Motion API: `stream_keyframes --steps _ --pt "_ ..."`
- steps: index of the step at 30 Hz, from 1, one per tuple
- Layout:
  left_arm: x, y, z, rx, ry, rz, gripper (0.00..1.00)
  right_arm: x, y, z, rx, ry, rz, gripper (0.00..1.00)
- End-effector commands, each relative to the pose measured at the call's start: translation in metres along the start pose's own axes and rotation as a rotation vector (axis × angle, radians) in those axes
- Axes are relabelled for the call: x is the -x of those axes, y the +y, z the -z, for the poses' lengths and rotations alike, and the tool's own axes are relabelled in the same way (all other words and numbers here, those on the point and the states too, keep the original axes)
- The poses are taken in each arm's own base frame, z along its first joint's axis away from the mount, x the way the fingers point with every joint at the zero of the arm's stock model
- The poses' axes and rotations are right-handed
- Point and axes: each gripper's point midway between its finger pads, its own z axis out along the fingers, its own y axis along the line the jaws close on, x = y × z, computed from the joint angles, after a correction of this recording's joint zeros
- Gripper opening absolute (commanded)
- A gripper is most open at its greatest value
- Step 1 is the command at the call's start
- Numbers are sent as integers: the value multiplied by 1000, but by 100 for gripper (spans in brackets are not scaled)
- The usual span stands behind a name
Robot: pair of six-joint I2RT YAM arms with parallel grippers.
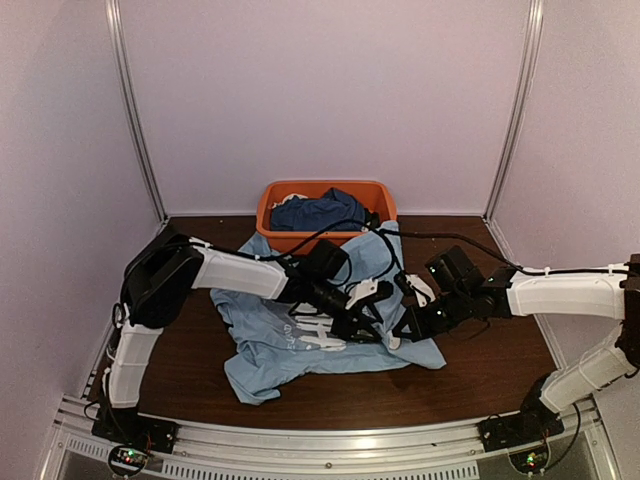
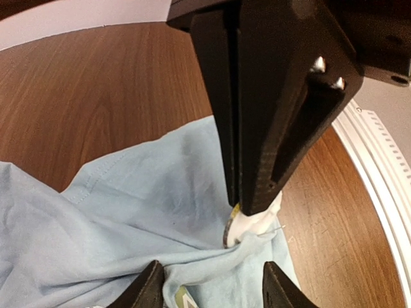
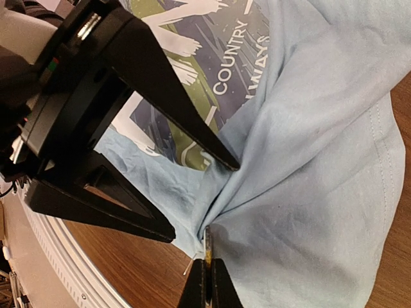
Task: Pin the brooch onto the clothing
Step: Pin the brooch onto the flattened clothing.
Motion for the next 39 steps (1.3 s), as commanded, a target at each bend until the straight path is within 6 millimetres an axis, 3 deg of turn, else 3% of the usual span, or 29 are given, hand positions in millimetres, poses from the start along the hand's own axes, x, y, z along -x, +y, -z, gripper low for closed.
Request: stream_keyframes --steps 1,20,28,32,39 --pt "-6 -5 -12 -49 21 -20 52 4 6 6 25 -27 28 0" --pt "0 -15 -28 -130 18 -51 36 5 9 7 39 -33 32 0" --pt "2 -20 -32 -147 15 -48 23 6 8 6 35 -34 33 0" --pt "3 -18 -32 -141 16 -45 0 6 7 6 28 -34 34 0" --pt "4 -17 -33 -141 15 -36 0 7 6 6 16 -38 38 0"
